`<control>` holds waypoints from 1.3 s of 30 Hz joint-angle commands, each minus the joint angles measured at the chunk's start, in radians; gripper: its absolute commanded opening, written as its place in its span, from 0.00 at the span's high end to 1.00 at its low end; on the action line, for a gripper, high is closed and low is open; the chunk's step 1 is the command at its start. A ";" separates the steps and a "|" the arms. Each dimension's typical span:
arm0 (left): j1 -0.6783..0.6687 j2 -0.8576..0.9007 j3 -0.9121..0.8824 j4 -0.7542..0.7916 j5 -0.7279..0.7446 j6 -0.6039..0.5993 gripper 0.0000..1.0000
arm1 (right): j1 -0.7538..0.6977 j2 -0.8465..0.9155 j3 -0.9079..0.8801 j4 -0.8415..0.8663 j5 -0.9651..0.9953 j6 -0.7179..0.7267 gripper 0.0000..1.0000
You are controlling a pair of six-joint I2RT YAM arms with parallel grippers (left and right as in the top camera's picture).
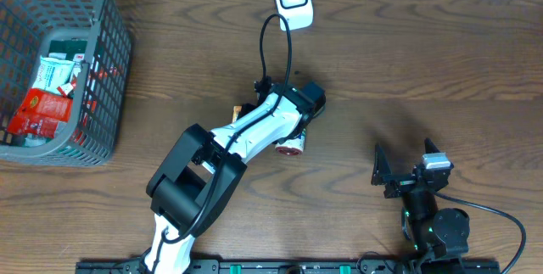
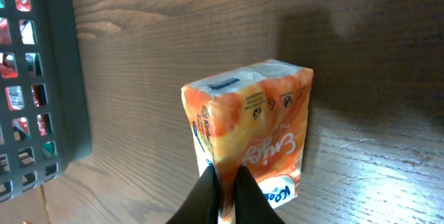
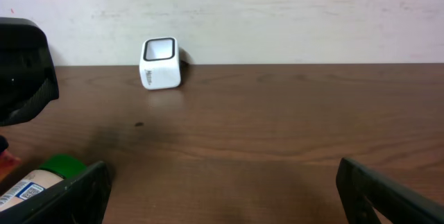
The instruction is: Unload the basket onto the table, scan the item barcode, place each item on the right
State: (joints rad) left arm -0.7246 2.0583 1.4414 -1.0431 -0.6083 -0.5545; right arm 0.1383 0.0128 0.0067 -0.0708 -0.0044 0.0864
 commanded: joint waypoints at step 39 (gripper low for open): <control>0.668 -0.153 -0.068 0.058 1.115 0.613 0.34 | -0.008 -0.002 -0.001 -0.004 -0.001 -0.013 0.01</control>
State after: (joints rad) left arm -0.0669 1.8950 1.4303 -1.0107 0.3973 -0.0536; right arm 0.1383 0.0128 0.0067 -0.0708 -0.0044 0.0864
